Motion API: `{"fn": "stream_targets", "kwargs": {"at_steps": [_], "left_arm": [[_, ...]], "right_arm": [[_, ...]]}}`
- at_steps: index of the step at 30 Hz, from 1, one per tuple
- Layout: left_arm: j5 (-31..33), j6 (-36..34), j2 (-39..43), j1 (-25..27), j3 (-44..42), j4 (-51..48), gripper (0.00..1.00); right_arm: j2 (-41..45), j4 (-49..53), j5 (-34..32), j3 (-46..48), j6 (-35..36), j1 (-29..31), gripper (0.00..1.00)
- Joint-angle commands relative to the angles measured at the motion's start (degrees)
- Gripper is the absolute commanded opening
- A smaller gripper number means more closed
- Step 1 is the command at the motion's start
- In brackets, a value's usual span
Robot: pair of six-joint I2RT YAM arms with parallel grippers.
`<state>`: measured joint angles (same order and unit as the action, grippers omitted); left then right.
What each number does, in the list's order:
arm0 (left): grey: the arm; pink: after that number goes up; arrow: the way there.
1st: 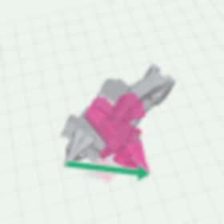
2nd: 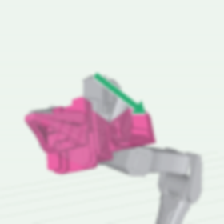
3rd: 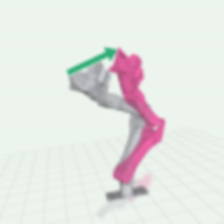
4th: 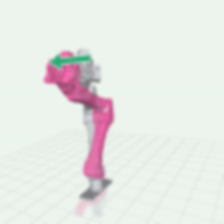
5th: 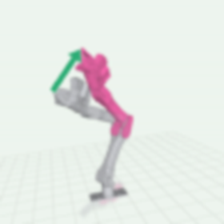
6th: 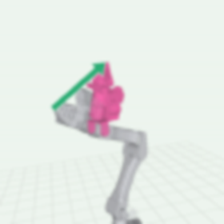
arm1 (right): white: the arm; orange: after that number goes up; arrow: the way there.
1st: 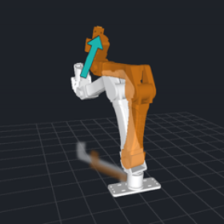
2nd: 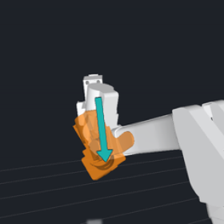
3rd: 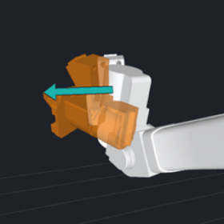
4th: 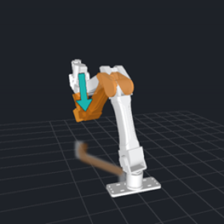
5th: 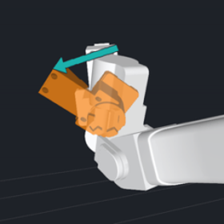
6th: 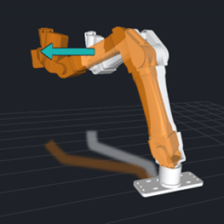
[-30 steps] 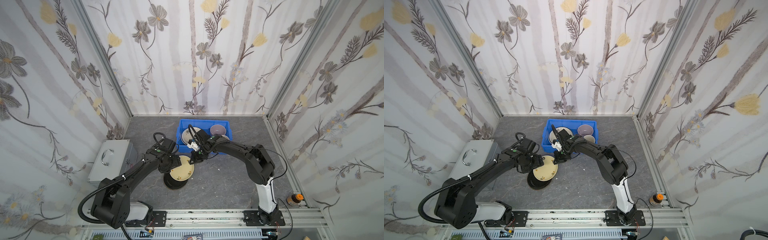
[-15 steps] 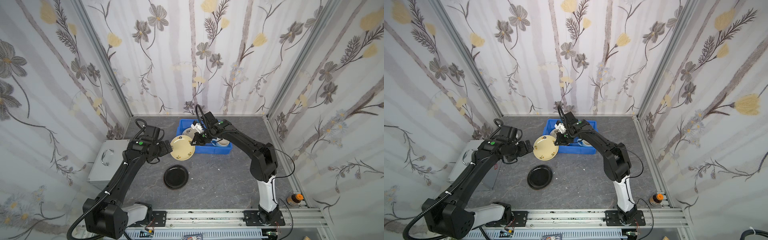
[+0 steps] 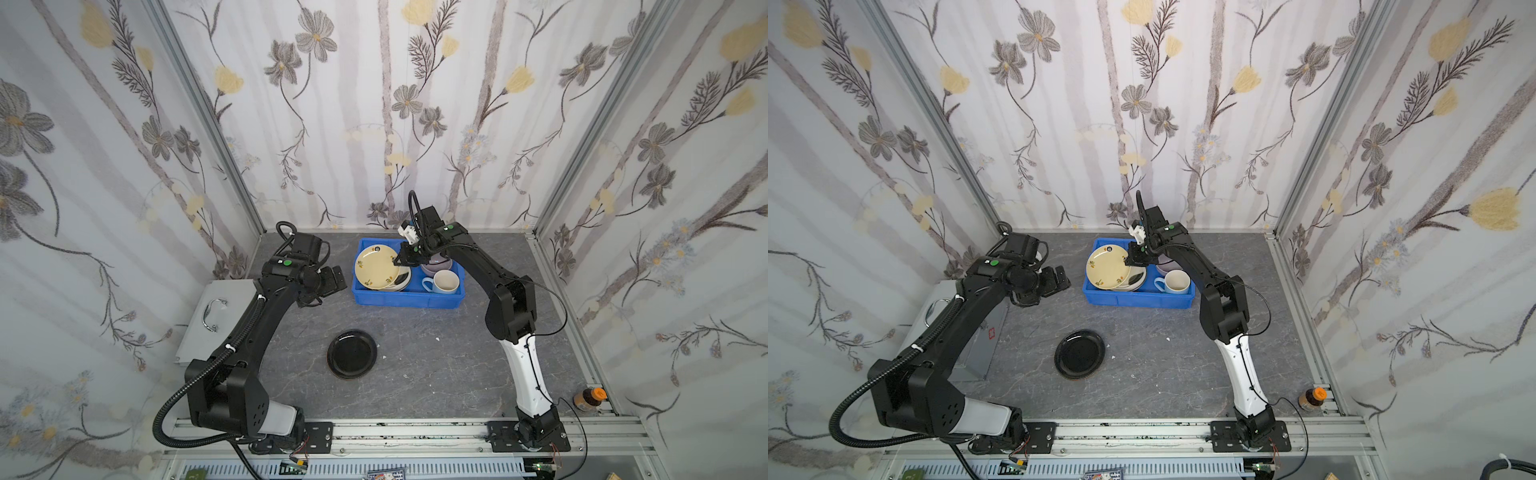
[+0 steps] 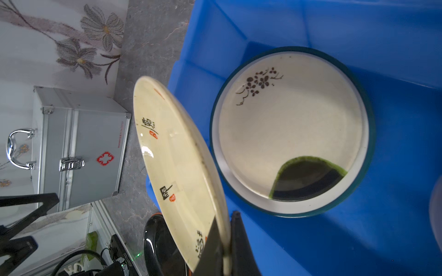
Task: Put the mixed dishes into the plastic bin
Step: 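Lift the cream calligraphy plate with the right gripper over the bin, then lower the cream plate into the bin and open the right gripper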
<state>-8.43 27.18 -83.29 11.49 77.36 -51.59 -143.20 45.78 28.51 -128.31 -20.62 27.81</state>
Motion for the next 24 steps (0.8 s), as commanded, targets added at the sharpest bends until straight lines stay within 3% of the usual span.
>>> {"fn": "stream_targets", "kwargs": {"at_steps": [1,12,24], "left_arm": [[-1.0,-0.9,-2.4,-0.2,2.4,-0.3,1.00],[-3.0,-1.7,-10.5,-0.6,9.2,-0.5,1.00],[-3.5,-1.9,-13.2,-0.8,10.4,-0.7,1.00]], "right_arm": [[-1.4,-4.5,-0.6,-0.8,-2.0,-0.9,0.07],[-5.6,-8.3,-0.3,-0.9,-4.6,-3.4,0.08],[-8.2,-8.9,0.7,-1.0,-5.5,-4.0,0.10]]}}
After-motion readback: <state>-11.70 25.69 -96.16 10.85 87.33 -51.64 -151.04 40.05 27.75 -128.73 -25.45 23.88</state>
